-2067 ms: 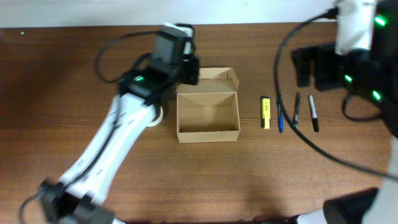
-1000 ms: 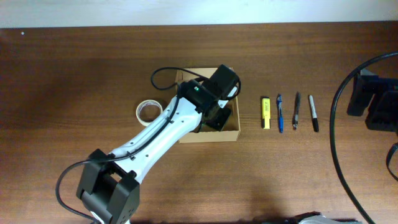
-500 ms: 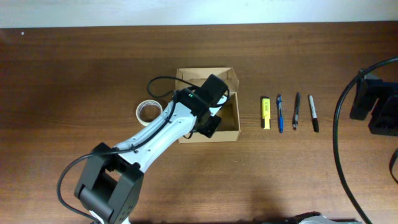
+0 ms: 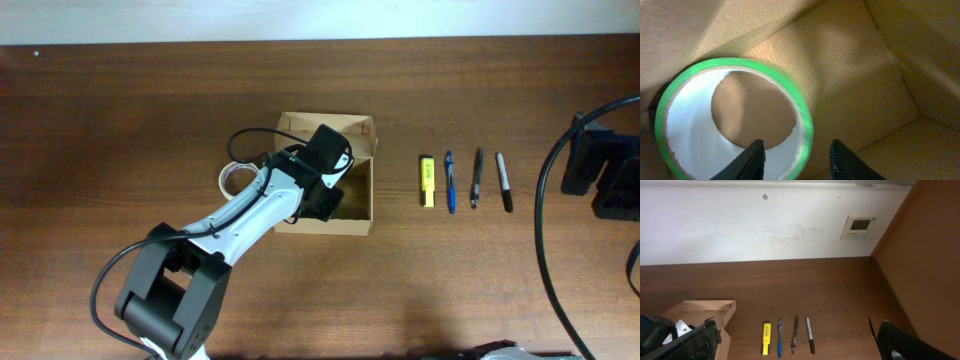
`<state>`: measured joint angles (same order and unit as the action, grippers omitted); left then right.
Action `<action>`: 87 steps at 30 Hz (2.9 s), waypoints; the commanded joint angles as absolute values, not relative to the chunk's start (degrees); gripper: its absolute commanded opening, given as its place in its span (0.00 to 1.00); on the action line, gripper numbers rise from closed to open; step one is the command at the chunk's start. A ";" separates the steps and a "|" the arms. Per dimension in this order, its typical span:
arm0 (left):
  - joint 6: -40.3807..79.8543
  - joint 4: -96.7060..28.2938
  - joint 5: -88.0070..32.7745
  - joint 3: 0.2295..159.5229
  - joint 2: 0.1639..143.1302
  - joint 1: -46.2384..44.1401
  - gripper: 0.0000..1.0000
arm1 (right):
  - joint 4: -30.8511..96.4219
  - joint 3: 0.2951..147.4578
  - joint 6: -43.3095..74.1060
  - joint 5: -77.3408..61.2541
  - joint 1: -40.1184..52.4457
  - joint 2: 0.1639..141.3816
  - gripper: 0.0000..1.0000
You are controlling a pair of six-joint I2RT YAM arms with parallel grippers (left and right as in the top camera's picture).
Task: Pack container
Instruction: 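Carry the green tape with the left gripper into the box and release, then move the left gripper to the beige masking tape and grasp its rim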
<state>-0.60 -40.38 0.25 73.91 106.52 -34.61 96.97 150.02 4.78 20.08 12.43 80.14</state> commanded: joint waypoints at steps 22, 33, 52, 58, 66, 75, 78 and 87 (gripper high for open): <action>10.15 -77.10 20.12 112.90 87.77 -21.12 0.71 | 97.30 149.77 5.19 20.16 12.73 79.96 0.99; 13.82 -61.93 1.58 78.91 88.25 -7.77 0.63 | 97.32 149.77 5.23 19.68 12.75 80.03 0.99; 14.44 -42.46 2.76 66.37 101.78 -7.70 0.52 | 97.32 149.77 5.21 18.22 12.73 79.18 0.99; 14.04 -40.07 2.79 66.37 105.93 -6.42 0.51 | 97.32 149.77 5.21 18.20 12.75 79.09 0.99; 13.39 -37.91 1.58 66.37 107.22 -2.17 0.44 | 97.32 149.77 5.21 17.96 12.75 79.09 0.99; 13.21 -36.82 -0.56 66.37 108.57 -2.35 0.34 | 97.32 149.77 5.21 17.93 12.75 79.09 0.99; 13.19 -36.56 -0.91 66.37 108.64 -2.59 0.30 | 97.32 149.77 5.21 17.93 12.75 79.09 0.99; 11.77 -36.21 -1.93 66.43 108.64 -2.98 0.02 | 97.32 149.77 5.21 17.93 12.75 79.09 0.99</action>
